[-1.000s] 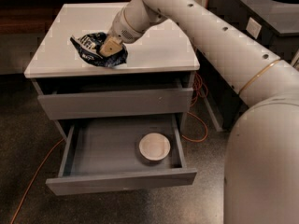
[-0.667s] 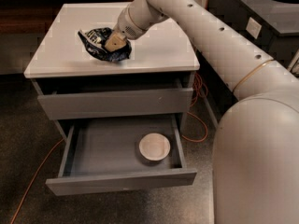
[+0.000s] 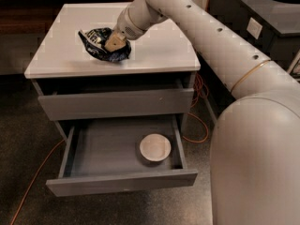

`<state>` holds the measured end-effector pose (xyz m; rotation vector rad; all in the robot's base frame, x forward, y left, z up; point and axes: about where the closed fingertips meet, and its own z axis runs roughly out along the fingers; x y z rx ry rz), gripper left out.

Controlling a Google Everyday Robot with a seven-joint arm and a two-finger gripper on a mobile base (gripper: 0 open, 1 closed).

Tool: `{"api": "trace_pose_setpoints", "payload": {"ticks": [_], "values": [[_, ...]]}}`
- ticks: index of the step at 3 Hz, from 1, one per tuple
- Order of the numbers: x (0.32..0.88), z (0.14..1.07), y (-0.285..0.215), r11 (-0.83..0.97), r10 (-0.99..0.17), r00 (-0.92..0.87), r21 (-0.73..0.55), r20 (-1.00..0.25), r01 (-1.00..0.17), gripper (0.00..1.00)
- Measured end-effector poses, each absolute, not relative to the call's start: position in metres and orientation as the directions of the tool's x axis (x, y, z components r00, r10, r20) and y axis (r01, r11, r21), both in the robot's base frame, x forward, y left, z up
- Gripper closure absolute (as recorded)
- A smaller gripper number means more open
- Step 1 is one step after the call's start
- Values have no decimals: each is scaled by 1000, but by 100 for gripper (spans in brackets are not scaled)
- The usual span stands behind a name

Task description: Pick blue chip bag from middle drawer and place on counter

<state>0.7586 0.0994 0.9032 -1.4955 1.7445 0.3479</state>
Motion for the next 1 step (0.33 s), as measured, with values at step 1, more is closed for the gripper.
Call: {"api": "trace_pose_setpoints", "payload": {"ticks": [1], "values": [[758,901,102,261,-705,13,-277,-709,-925,13]]}}
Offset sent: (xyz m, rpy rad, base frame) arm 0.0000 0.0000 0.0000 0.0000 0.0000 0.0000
